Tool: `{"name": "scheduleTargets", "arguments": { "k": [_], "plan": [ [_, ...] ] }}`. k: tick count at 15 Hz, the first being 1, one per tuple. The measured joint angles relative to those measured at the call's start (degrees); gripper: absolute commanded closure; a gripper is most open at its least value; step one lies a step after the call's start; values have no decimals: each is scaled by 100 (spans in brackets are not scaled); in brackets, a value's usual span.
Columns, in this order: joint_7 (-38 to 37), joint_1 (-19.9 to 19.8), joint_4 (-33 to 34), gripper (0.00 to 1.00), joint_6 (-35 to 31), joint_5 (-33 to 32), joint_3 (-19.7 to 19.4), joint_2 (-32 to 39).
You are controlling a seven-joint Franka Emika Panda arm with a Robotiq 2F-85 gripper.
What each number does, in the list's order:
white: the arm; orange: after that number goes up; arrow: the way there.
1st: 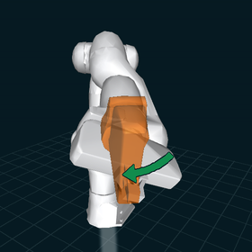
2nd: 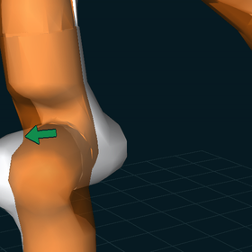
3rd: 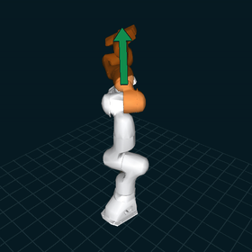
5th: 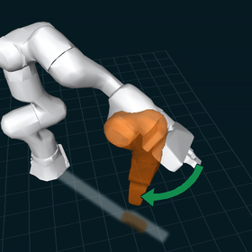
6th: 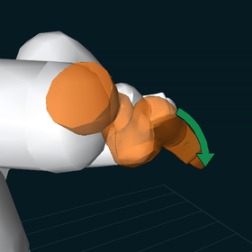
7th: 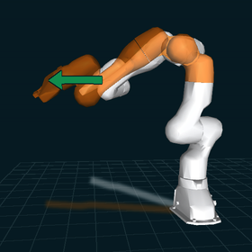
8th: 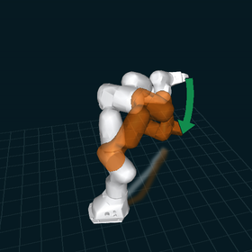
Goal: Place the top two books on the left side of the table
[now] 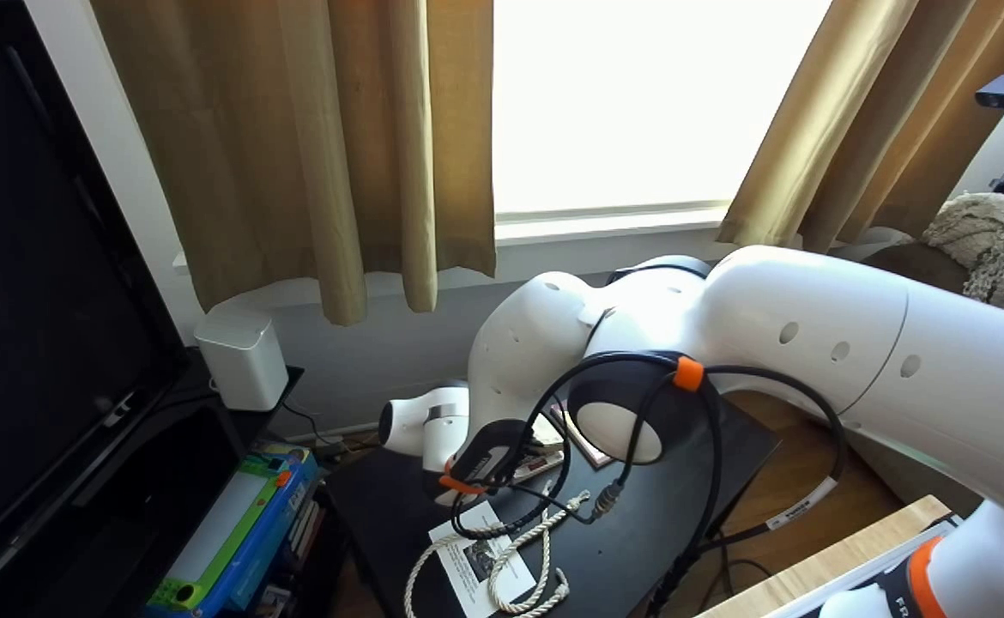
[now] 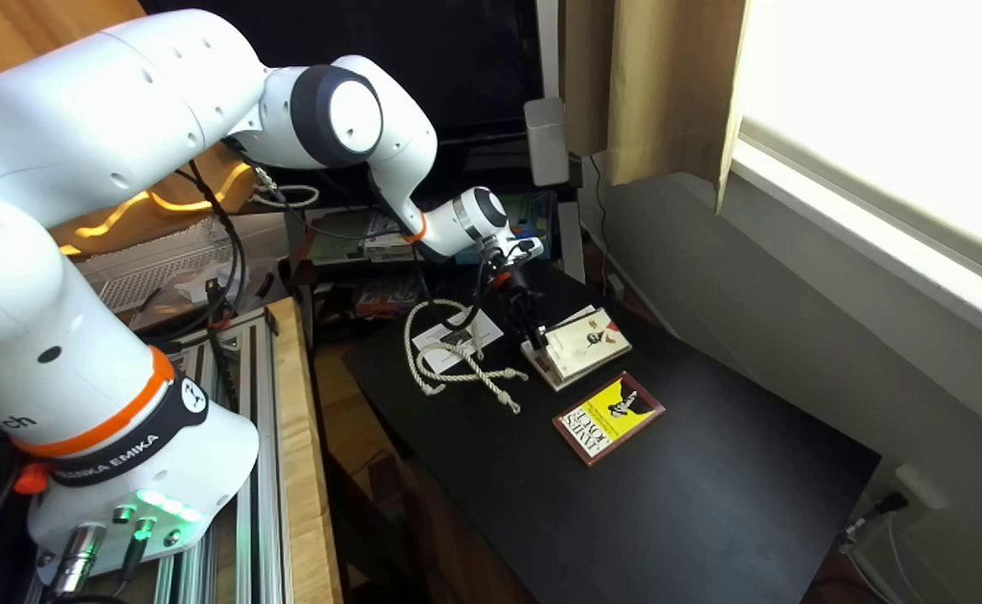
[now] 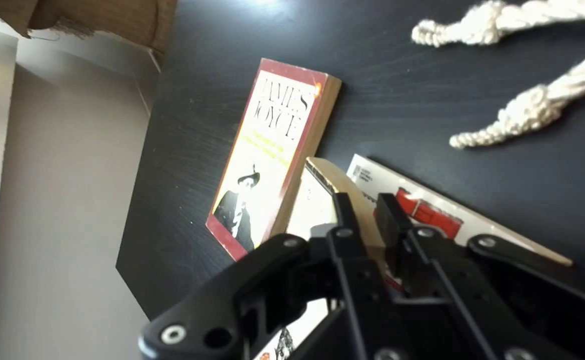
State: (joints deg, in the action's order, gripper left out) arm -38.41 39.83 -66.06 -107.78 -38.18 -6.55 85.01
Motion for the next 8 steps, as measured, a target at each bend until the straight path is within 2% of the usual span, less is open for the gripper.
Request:
{"name": "scheduleTargets", "arguments": {
  "k": [4, 8],
  "plan": [
    [-9, -94, -31, 96, -631, 5, 7, 0],
    [34, -143, -64, 96, -818, 42, 29, 1]
  ]
}}
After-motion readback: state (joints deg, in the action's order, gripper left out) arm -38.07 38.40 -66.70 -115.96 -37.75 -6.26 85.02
